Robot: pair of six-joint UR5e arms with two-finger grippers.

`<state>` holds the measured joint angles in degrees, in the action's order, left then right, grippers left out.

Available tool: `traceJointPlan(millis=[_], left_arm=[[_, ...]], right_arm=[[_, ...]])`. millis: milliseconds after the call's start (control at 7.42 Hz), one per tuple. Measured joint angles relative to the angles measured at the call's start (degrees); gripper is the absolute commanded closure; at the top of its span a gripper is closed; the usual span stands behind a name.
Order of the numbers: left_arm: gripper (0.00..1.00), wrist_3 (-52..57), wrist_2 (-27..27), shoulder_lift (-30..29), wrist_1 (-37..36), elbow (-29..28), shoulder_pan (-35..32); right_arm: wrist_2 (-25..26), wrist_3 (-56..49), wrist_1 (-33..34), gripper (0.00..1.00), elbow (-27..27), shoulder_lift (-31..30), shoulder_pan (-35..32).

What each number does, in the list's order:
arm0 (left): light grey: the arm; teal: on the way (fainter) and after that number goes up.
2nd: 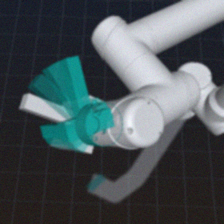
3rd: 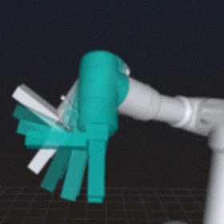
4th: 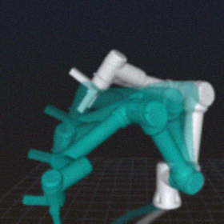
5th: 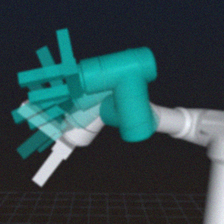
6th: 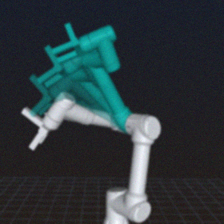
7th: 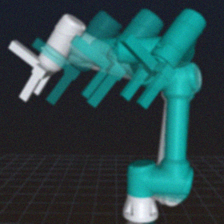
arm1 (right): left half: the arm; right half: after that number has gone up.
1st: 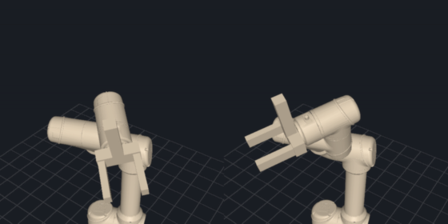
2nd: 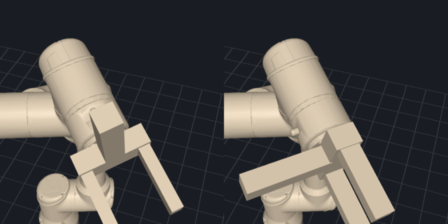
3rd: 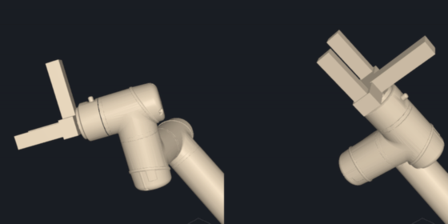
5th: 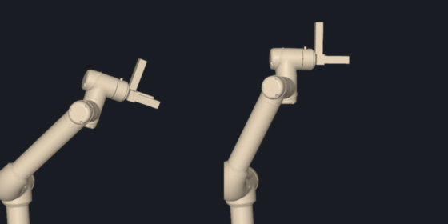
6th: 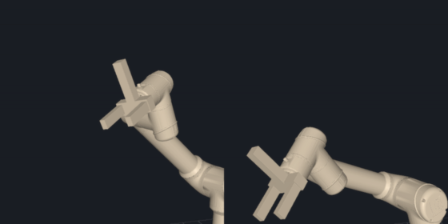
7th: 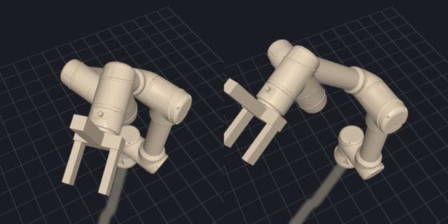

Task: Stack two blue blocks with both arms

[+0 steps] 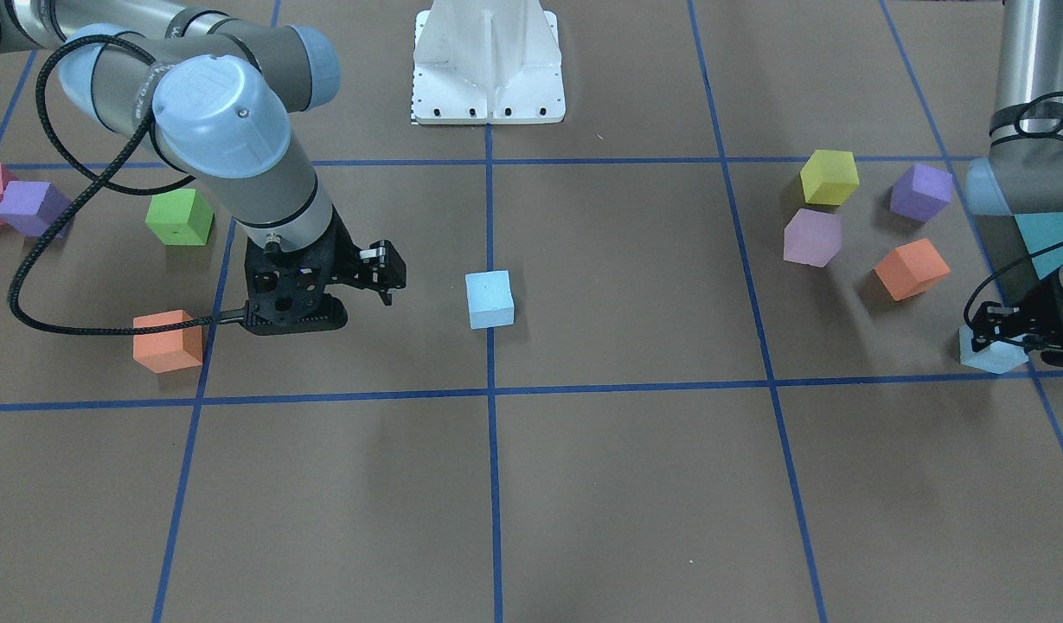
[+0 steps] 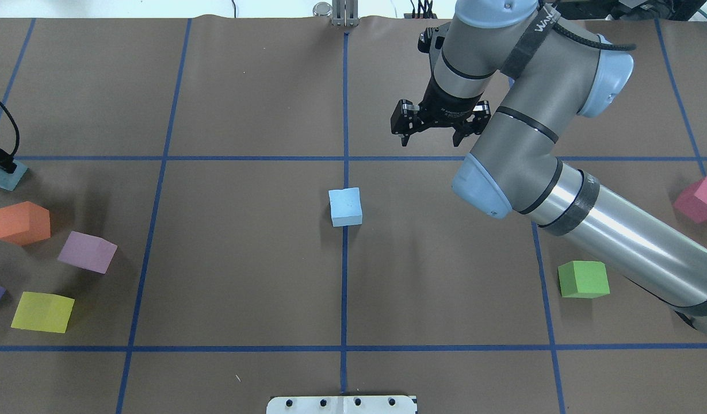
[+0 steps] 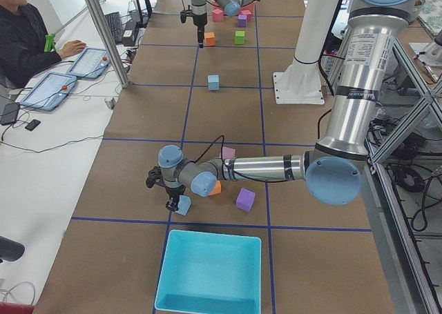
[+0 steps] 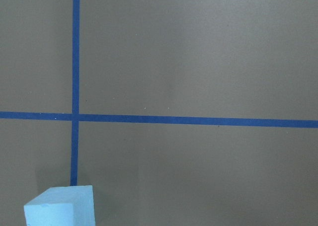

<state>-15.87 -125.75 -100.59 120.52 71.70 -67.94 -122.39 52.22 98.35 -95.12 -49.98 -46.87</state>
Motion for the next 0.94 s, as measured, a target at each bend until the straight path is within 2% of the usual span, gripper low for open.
traceJointPlan(millis=[135, 270, 539, 943], left_arm=[[0.55, -0.23, -1.78, -2.23, -2.65, 0.48, -0.11], [0.55, -0.59, -4.51, -6.56, -9.24, 1.67, -0.41], [0.55, -5.74, -7.1, -14.1, -23.4, 7.67, -0.57], [0.55, -27.07, -7.23, -21.22, -27.99, 14.93, 5.56]], right_arm=[[-0.17, -2.12, 0.0, 0.0, -0.27, -1.29, -1.19], [-1.14, -6.58, 0.0, 0.0, -0.87, -3.85, -3.65], [-4.72, -17.92, 0.0, 0.0, -2.13, -10.1, -10.55], [-6.4, -32.7, -0.02, 0.0, -0.34, -15.93, -19.38]])
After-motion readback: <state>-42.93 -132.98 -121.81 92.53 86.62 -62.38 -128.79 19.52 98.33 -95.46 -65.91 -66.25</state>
